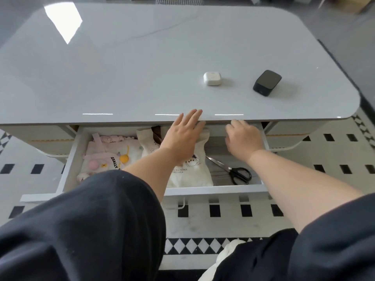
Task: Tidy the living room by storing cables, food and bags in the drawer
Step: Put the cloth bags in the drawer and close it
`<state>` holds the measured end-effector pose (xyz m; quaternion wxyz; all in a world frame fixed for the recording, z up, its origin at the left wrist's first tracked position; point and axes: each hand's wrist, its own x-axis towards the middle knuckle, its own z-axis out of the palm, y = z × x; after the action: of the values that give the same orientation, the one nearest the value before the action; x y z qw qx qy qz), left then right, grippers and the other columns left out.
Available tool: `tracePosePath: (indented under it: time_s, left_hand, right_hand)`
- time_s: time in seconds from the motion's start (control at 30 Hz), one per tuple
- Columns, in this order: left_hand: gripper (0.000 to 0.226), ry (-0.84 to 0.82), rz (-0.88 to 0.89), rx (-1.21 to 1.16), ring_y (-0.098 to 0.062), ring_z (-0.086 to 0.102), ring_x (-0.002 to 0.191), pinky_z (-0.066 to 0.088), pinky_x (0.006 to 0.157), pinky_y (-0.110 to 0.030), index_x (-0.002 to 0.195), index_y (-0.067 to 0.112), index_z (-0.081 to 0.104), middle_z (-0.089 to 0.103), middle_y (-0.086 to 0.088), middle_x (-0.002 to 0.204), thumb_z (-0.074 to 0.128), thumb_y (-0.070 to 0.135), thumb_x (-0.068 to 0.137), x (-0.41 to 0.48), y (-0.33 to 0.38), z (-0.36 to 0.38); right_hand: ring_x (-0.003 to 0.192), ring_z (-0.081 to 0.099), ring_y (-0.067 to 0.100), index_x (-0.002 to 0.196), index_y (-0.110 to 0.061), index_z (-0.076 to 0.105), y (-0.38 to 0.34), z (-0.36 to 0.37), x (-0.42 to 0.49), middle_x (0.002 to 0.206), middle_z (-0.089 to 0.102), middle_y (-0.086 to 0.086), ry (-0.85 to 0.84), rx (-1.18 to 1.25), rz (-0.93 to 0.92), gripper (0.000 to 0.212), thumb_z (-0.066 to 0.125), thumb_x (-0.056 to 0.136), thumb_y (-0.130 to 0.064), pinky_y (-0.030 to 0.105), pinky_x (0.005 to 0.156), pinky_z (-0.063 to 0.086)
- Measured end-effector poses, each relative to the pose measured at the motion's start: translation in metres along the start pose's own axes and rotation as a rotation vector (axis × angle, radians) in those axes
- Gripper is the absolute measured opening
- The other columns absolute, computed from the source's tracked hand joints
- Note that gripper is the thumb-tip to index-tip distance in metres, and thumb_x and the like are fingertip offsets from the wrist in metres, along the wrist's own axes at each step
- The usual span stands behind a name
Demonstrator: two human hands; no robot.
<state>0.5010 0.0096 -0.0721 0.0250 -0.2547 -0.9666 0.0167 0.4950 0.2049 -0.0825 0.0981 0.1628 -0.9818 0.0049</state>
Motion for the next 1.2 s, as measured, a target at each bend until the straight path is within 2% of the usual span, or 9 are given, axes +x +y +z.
tracePosePath:
  time_s: [0.1,0.17,0.23,0.37,0.5,0.67,0.8,0.93,1.2]
  left_hand:
    - [0.063,0.045,-0.133,-0.221,-0.02,0.016,0.143,0.016,0.113,-0.03,0.147,0.013,0.025,0.024,-0.004,0.154,0.045,0.006,0.087,0.017,0.007,-0.011]
    - [0.059,0.078,-0.272,-0.387,-0.018,0.028,0.136,0.032,0.1,-0.031,0.146,0.013,0.028,0.04,-0.002,0.144,0.043,0.007,0.089,0.032,0.011,-0.016]
    - [0.059,0.114,-0.401,-0.513,-0.02,0.032,0.13,0.037,0.09,-0.03,0.147,0.013,0.026,0.05,-0.005,0.133,0.04,0.006,0.09,0.048,0.014,-0.02]
    - [0.079,0.055,-0.509,-0.618,-0.023,0.025,0.133,0.026,0.106,-0.034,0.152,0.013,0.002,0.036,-0.004,0.142,0.045,0.012,0.086,0.087,0.019,-0.019]
    - [0.088,0.122,-0.592,-0.67,-0.021,0.012,0.143,0.014,0.115,-0.035,0.152,0.019,-0.004,0.012,-0.001,0.157,0.05,0.019,0.083,0.115,0.018,-0.012]
    - [0.086,0.122,-0.603,-0.556,-0.02,0.003,0.147,0.004,0.118,-0.038,0.152,0.021,-0.007,0.002,-0.003,0.16,0.048,0.037,0.087,0.145,0.006,0.002]
    - [0.082,0.124,-0.568,-0.525,-0.018,0.004,0.147,0.005,0.118,-0.041,0.152,0.022,-0.005,0.006,0.002,0.16,0.047,0.039,0.091,0.161,-0.003,0.005]
    - [0.076,0.194,-0.519,-0.558,-0.018,0.016,0.143,0.011,0.117,-0.04,0.153,0.023,0.004,0.027,0.005,0.153,0.048,0.029,0.091,0.171,-0.009,0.006]
    - [0.047,0.251,-0.493,-0.589,-0.023,0.04,0.121,0.03,0.101,-0.03,0.131,0.017,0.049,0.046,-0.004,0.128,0.053,0.035,0.087,0.158,-0.007,0.009]
  right_hand:
    - [0.062,0.053,0.033,0.062,0.0,0.051,0.007,-0.017,0.018,0.068,0.052,0.017,0.145,0.012,0.055,0.018,0.068,0.06,0.005,0.026,0.046,0.026]
    - [0.085,0.052,0.036,0.08,0.002,0.056,0.017,-0.025,0.034,0.091,0.054,0.02,0.186,0.002,0.184,0.007,0.059,0.074,0.0,0.035,0.058,0.034]
    - [0.107,0.044,0.035,0.104,0.001,0.054,0.025,-0.029,0.05,0.115,0.047,0.018,0.182,0.093,0.379,0.024,0.05,0.082,-0.008,0.041,0.076,0.038]
    - [0.129,0.031,0.029,0.131,-0.007,0.037,0.036,-0.022,0.081,0.14,0.033,0.011,0.292,0.325,0.748,0.057,0.059,0.083,-0.028,0.047,0.096,0.038]
    - [0.139,0.02,0.026,0.147,-0.013,0.014,0.051,-0.007,0.103,0.151,0.02,0.009,0.289,0.47,1.068,0.089,0.066,0.08,-0.039,0.05,0.102,0.031]
    - [0.141,0.019,0.024,0.149,-0.019,0.009,0.059,0.009,0.124,0.154,0.016,0.008,0.273,0.399,1.113,0.093,0.065,0.08,-0.045,0.062,0.107,0.016]
    - [0.131,0.034,0.025,0.146,-0.022,0.02,0.065,0.012,0.139,0.148,0.026,0.008,0.264,0.33,1.226,0.079,0.061,0.083,-0.044,0.061,0.107,0.014]
    - [0.121,0.043,0.027,0.135,-0.019,0.035,0.067,0.015,0.135,0.135,0.039,0.009,0.279,0.283,1.181,0.05,0.053,0.089,-0.029,0.047,0.105,0.026]
    - [0.109,0.045,0.028,0.125,-0.014,0.044,0.046,0.016,0.103,0.121,0.044,0.01,0.35,0.494,0.856,0.045,0.053,0.08,-0.013,0.037,0.085,0.044]
